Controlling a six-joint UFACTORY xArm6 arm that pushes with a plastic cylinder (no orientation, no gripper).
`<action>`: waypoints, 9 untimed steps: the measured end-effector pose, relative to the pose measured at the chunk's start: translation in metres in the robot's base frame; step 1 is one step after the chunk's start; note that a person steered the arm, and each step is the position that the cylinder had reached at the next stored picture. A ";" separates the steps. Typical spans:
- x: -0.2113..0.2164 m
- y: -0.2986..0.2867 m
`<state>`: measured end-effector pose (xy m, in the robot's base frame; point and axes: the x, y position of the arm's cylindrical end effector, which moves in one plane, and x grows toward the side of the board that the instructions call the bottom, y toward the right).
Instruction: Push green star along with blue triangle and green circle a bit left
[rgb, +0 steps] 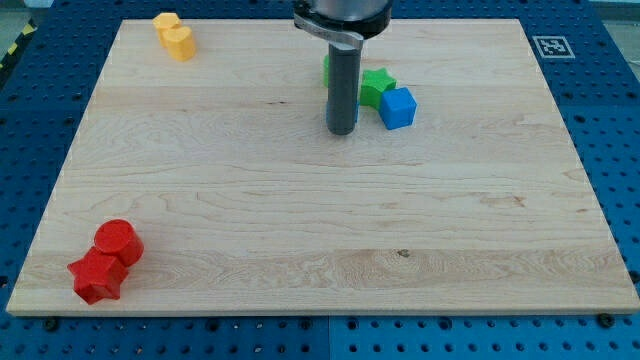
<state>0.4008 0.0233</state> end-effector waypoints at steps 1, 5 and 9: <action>-0.017 0.000; -0.042 0.000; 0.034 0.058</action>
<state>0.4351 0.0815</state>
